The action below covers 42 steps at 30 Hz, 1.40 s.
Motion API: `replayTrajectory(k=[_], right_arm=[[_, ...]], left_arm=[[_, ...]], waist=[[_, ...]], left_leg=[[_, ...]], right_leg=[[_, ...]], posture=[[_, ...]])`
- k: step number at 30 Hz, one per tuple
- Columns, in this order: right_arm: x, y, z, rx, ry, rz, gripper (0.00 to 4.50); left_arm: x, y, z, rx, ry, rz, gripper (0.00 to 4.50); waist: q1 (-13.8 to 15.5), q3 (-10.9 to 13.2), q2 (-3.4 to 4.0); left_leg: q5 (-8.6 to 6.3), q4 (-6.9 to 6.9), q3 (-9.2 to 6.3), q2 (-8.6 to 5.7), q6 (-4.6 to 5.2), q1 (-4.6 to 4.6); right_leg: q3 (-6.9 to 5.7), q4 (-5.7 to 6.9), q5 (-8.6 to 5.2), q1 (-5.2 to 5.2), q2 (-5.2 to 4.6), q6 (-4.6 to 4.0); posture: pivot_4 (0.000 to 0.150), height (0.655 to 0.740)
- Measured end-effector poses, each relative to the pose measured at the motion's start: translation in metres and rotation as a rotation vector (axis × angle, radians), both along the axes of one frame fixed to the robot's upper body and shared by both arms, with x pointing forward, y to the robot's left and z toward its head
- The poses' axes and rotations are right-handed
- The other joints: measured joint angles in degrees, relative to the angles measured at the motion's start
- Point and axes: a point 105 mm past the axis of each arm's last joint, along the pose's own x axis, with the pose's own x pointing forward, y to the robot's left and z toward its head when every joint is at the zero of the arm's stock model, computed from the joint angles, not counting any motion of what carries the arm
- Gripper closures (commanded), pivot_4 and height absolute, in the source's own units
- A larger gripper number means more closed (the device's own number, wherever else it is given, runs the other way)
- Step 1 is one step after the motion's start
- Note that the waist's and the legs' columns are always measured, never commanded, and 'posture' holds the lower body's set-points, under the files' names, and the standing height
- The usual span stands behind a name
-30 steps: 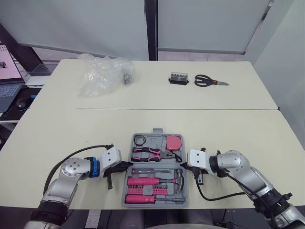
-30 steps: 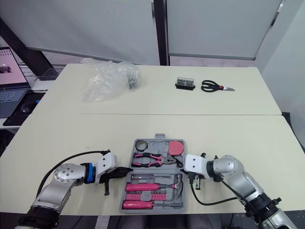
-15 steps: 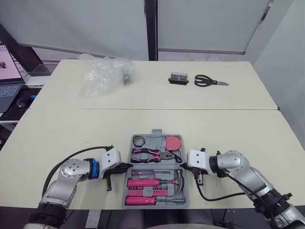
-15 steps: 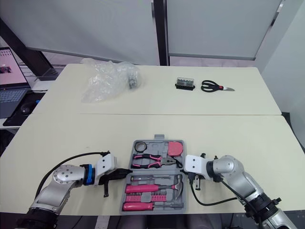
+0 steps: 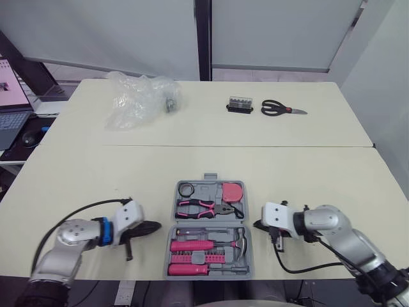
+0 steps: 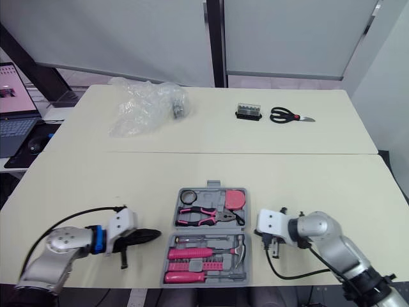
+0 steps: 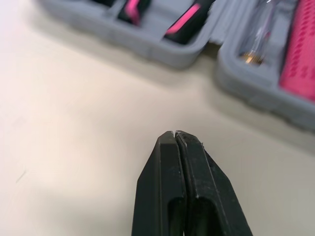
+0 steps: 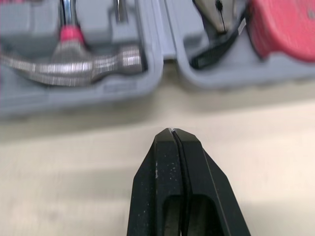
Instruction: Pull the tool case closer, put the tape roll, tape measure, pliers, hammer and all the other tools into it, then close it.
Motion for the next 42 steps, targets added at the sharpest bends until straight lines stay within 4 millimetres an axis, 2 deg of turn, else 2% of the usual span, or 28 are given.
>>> replayTrajectory(k=[2,3,7,12,17,24,34,39,42], right_arm=[[-0.003,-0.006,0.004,0.018,-0.007,-0.03,4.5],[-0.004,-0.006,0.006,0.034,-0.006,-0.041,4.5],[-0.008,-0.005,0.013,0.09,0.01,-0.065,4.5],[-0.018,-0.006,0.011,0.122,0.096,-0.082,4.5],[-0.018,-0.005,0.01,0.123,0.1,-0.088,4.5],[-0.017,-0.007,0.009,0.117,0.091,-0.095,4.5],[-0.013,-0.01,0.008,0.11,0.079,-0.116,4.5],[-0.005,-0.012,0.011,0.15,0.141,-0.216,4.5],[0.005,-0.011,0.024,0.202,0.22,-0.281,3.95]], left_arm=[[-0.006,0.003,0.01,-0.005,-0.01,-0.028,4.49],[-0.008,-0.002,0.016,-0.017,-0.015,-0.057,4.49],[-0.025,-0.042,0.036,-0.075,-0.026,-0.248,4.49],[-0.046,-0.089,0.028,-0.117,0.002,-0.426,4.49],[-0.044,-0.112,0.016,-0.114,0.002,-0.475,4.49],[-0.044,-0.122,-0.006,-0.066,0.033,-0.519,4.49],[-0.045,-0.122,-0.009,-0.035,0.017,-0.577,4.49],[-0.044,-0.123,-0.01,-0.004,-0.002,-0.612,4.49],[-0.043,-0.124,-0.011,0.004,-0.003,-0.628,4.5]], waist=[[0.0,0.0,0.0],[0.0,0.0,0.0],[0.02,0.01,0.0],[0.04,0.01,0.01],[0.05,0.01,0.01],[0.01,0.01,0.01],[0.05,0.01,0.01],[0.04,0.01,0.02],[0.02,0.0,0.03]], left_leg=[[0.0,-0.02,0.02,0.0,0.0,0.01],[0.0,-0.02,0.01,0.0,0.0,0.0],[0.0,-0.03,0.04,-0.01,-0.01,0.0],[0.0,-0.02,0.05,-0.02,0.0,0.02],[0.0,0.0,0.01,-0.01,0.0,0.01],[0.0,-0.01,0.02,-0.02,0.0,0.0],[0.0,0.0,0.02,-0.02,0.0,0.01],[0.0,0.01,0.02,-0.02,0.0,0.02],[0.0,0.01,0.01,-0.02,0.0,0.05]], right_leg=[[0.01,0.0,0.0,0.02,-0.01,0.0],[0.0,0.0,0.0,0.02,-0.01,0.0],[0.03,-0.03,0.0,0.06,-0.03,0.0],[0.06,-0.04,0.0,0.06,0.0,0.0],[0.04,-0.03,0.0,0.05,0.04,0.0],[0.05,-0.04,0.0,0.04,0.04,0.0],[0.05,-0.04,0.0,0.06,0.04,0.01],[0.06,-0.03,0.0,0.07,0.04,0.0],[0.05,-0.02,0.0,0.11,0.04,0.0]], posture=[[0.15,0.74],[0.15,0.74],[0.15,0.74],[0.15,0.74],[0.15,0.74],[0.15,0.74],[0.15,0.74],[0.15,0.74],[0.15,0.74]])
